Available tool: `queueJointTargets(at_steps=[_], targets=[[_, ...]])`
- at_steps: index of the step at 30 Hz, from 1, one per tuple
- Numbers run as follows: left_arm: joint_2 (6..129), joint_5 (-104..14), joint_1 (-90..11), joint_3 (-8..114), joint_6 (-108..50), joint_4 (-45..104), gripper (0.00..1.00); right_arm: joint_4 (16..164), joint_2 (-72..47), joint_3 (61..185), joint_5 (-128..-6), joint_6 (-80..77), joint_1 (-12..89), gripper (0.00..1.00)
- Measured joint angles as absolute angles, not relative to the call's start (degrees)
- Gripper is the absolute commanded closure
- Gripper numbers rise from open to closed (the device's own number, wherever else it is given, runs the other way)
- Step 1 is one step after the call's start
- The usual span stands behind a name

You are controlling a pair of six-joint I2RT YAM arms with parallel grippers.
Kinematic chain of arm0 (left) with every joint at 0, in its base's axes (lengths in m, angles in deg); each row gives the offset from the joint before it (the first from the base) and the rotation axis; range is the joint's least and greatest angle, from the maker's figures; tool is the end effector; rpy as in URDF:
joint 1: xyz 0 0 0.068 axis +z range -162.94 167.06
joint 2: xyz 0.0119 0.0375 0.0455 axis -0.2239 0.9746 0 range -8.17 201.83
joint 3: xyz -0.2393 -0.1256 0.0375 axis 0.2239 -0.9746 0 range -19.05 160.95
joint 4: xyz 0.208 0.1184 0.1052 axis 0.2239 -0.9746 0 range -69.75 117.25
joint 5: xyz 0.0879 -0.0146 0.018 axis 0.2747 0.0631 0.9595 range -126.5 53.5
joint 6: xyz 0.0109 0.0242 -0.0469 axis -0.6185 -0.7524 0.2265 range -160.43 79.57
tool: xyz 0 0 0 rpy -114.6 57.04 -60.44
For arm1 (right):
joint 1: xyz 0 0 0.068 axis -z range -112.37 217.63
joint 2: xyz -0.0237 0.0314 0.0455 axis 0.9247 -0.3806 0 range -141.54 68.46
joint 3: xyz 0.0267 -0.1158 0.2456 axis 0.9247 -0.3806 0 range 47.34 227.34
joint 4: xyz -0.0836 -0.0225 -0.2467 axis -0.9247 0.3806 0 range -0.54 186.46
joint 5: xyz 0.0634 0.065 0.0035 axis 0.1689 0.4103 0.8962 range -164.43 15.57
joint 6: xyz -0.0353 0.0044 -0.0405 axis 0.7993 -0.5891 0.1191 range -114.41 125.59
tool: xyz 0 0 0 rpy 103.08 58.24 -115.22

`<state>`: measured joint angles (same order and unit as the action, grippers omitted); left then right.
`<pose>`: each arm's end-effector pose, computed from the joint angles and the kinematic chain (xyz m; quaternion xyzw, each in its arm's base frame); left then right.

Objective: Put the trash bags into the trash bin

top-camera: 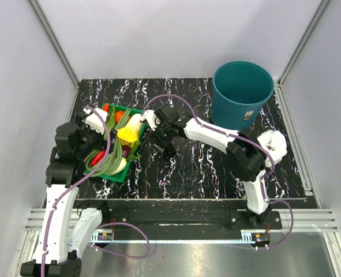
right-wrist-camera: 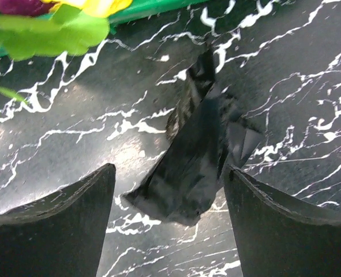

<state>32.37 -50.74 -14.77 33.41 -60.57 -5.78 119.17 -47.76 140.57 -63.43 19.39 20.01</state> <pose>0.1475 -0.0135 0.3554 0.2248 0.7900 -0.0117 0.5704 0.2995 0.3382 0.2233 -0.5080 0.7952 0.1795 0.2781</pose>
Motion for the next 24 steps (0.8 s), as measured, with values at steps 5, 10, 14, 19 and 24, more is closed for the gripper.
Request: queueJointTargets(at_steps=[5,10,14,19,24], targets=[[32.8,-51.9,-14.7,32.1,-61.1,-5.7,0.01,118.1,-50.0,143.6,-66.2,20.1,20.0,0.72],[34.9,-55.3,-14.7,31.9,-63.3,-5.7,0.01,117.1,-50.1,144.3,-71.5,20.7,20.0,1.00],[37.2,-59.6,-14.7,31.9,-65.6,-5.9,0.01,117.0,-49.6,143.7,-76.7,21.1,20.0,1.00],[39.7,-62.5,-17.7,32.0,-69.2,-6.5,0.01,118.3,-45.2,140.4,-83.3,21.0,20.1,1.00],[42.7,-62.7,-25.3,32.8,-72.6,-6.9,0.01,120.0,-37.5,136.6,-87.3,20.1,20.6,1.00]])
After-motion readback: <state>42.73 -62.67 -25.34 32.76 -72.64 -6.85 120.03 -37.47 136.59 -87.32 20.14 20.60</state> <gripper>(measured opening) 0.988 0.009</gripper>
